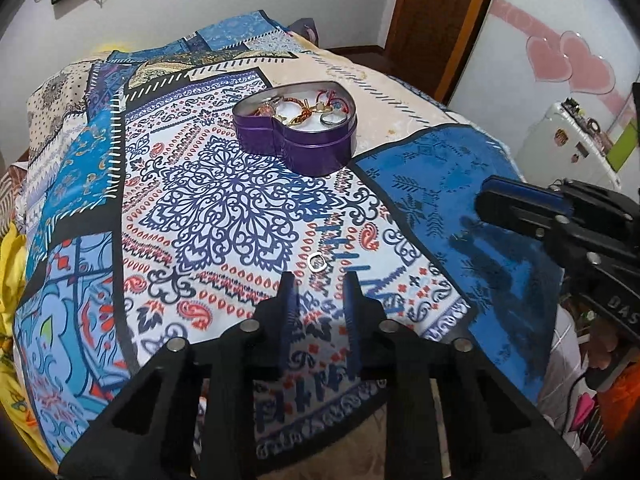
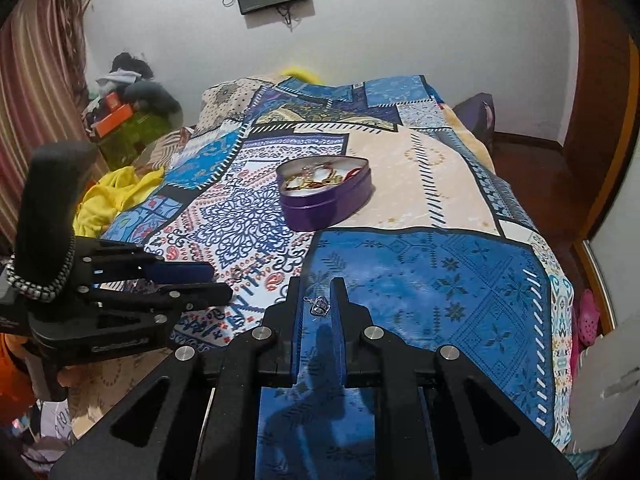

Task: Organize jewelry
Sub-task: 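Grasp a small silver charm with the right tool while the left tool grasps a silver ring, then carry the silver charm and ring in both tools to the tin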

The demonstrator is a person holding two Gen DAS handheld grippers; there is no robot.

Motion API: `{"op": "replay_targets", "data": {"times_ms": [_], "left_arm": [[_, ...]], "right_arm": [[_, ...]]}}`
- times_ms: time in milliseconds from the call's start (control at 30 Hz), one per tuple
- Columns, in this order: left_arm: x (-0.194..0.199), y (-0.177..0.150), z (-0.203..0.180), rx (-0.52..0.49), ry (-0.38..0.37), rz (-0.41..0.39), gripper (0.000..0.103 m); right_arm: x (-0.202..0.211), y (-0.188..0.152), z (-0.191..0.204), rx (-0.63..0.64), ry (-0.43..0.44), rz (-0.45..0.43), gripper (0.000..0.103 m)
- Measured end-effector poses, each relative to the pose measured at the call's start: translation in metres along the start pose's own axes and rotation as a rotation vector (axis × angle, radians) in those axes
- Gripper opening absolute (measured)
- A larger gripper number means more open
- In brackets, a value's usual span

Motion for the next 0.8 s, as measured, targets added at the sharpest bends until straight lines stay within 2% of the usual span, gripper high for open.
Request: {"op": "replay_targets", "data": {"times_ms": [267, 333, 400, 800], "left_arm": [[-0.007, 0.007, 0.003, 0.035, -0.032, 0.006, 0.022], [-0.007, 0.008, 0.003, 0.039, -0.03, 0.003, 0.019], [-0.008, 0.008, 0.003, 0.037, -0.03, 0.0, 0.008], [0.004, 0.008, 0.008, 0.055, -0.034, -0.03, 0.008]], "right_arm": [[-0.003, -0.003, 0.001, 0.003, 0.007, 0.009, 0.012], [-0.003, -0.002, 0.001, 0.001, 0.009, 0.006, 0.012], [-0.003, 0.0, 0.002, 0.002, 0.01, 0.004, 0.012], [0.001, 0.016, 0.0, 0.01, -0.002, -0.027, 0.012]]}}
Point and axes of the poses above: each gripper's, at about its wrist camera, not at the fingertips, and x roughly against the way its jaws point, z to its left, y to its top, the point moved 7 cm from there along -x, roughly the way its jaws point, and after that the axes turned 5 degrees about x, right-handed, at the moved point
